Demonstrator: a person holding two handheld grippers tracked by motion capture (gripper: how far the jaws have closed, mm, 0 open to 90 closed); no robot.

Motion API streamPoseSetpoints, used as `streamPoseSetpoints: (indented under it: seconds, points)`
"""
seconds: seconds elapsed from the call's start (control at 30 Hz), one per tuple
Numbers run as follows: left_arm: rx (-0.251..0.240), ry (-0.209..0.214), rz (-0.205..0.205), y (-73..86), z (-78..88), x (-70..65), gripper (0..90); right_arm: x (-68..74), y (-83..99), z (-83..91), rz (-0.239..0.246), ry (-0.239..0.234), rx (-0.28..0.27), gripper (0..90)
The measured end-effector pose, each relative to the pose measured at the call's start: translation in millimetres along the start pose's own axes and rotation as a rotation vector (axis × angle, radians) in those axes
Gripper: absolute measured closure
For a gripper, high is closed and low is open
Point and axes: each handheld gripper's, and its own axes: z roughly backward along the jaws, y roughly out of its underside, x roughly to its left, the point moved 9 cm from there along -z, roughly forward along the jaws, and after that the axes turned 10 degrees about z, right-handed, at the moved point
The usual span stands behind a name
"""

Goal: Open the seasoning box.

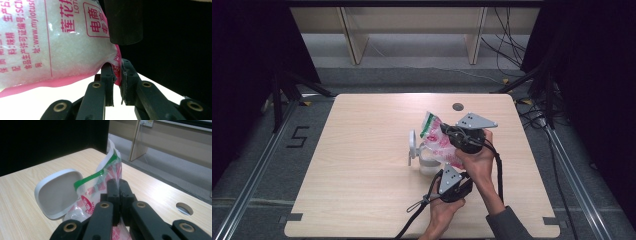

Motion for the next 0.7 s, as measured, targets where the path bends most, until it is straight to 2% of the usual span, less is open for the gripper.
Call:
streamPoseSetpoints:
  seconds: [0.1, 0.13, 0.17, 0.23, 0.33, 0.37, 0.4, 0.43, 0.47, 0.53, 0.6, 0.7]
  points:
    - [-0.019, 0.015, 0.012, -1.5, -1.4, -2.3, 81.7, 0.6, -1.5, 1.3, 0.009, 0.003, -0.001, 90.0]
    - [-0.012, 0.014, 0.007, -0.8, -1.3, -1.1, 81.7, 1.6, -0.7, -0.5, 0.019, 0.005, 0.005, 90.0]
    - [0.006, -0.007, 0.001, 0.7, 0.2, 1.2, 81.7, 2.6, 1.2, -1.2, 0.019, -0.002, 0.020, 90.0]
    - [0.002, -0.004, 0.003, 0.5, -0.4, 1.2, 81.7, 2.5, 2.2, -2.7, 0.003, 0.005, 0.014, 90.0]
    - [-0.001, 0.001, 0.001, 0.3, -0.2, 0.4, 81.7, 1.2, 1.3, -1.7, 0.013, 0.002, 0.009, 90.0]
    - [-0.007, 0.004, 0.011, -0.3, -0.2, -1.1, 81.7, 2.5, 1.4, -0.8, -0.013, 0.003, 0.013, 90.0]
    - [-0.014, 0.011, 0.012, -0.9, -0.8, -1.3, 81.7, 2.5, 0.5, -1.3, -0.009, -0.004, 0.003, 90.0]
    - [0.001, -0.003, 0.001, -0.1, 0.2, 0.7, 81.7, 1.9, 0.4, -1.6, 0.013, -0.011, 0.004, 90.0]
    - [-0.001, -0.003, 0.002, 0.0, -0.2, 0.6, 81.7, 0.7, 0.3, -1.9, 0.023, 0.007, 0.001, 90.0]
    - [-0.008, 0.002, 0.015, 0.2, -0.6, -1.1, 81.7, 1.2, 1.8, -2.0, 0.004, 0.012, 0.011, 90.0]
    - [-0.010, 0.002, 0.013, 0.1, -0.6, -1.0, 81.8, 0.4, 2.3, -2.0, 0.004, -0.003, 0.012, 90.0]
    - [-0.011, 0.004, 0.013, -0.1, -0.9, -1.2, 81.8, 0.6, 2.2, -1.6, 0.008, 0.000, 0.013, 90.0]
